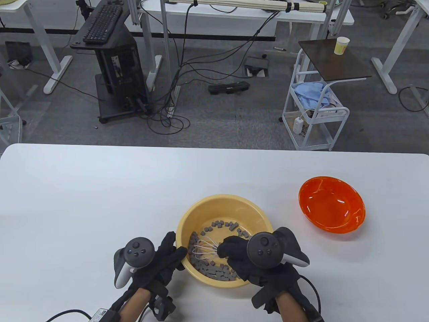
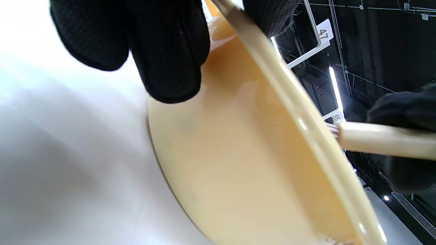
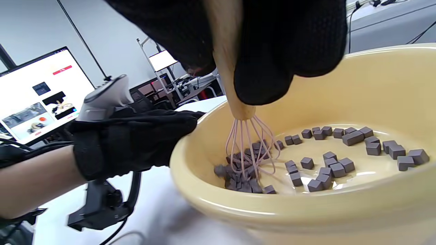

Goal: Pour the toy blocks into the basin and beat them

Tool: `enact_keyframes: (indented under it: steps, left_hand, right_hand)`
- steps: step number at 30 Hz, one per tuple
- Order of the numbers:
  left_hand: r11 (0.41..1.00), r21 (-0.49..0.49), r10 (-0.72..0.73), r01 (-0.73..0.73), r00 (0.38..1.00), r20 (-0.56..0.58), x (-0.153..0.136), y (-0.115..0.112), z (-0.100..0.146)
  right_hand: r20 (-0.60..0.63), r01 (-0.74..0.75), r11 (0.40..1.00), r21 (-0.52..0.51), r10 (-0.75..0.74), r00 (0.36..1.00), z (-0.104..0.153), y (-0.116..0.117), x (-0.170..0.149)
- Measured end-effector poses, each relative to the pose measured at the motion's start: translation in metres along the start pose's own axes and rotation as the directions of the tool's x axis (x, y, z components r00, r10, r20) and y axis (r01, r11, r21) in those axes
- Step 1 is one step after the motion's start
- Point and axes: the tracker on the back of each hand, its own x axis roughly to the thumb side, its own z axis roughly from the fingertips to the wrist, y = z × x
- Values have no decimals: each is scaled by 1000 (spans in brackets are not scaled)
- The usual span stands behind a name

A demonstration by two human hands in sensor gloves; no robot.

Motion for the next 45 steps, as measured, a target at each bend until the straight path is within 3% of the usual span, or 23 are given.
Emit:
enact_keyframes:
  steps: [5,14,25,30,37,45]
  left_hand:
    - [1000,4,2,-2,1000,0,0,0,0]
    - [998,61,33,-33,999,4,0,-1,1]
    - [995,86,-54,55,998,-13,4,-1,3]
    - [989,98,-106,107,994,-15,7,-1,5]
    - [992,88,-94,94,996,-7,7,-2,4]
    - [995,70,-68,68,998,-6,6,-3,5]
  right_hand:
    - [-49,-46,998,-43,44,998,14,-17,0]
    - [-255,-171,976,-134,132,958,36,-37,-17]
    - [-365,-374,912,-168,295,883,20,-19,-17]
    - [-328,-339,929,-144,279,902,9,-7,-21]
    - [-177,-184,977,-111,163,971,-5,8,-18]
    - [-11,2,999,-51,-3,1000,-6,7,-6]
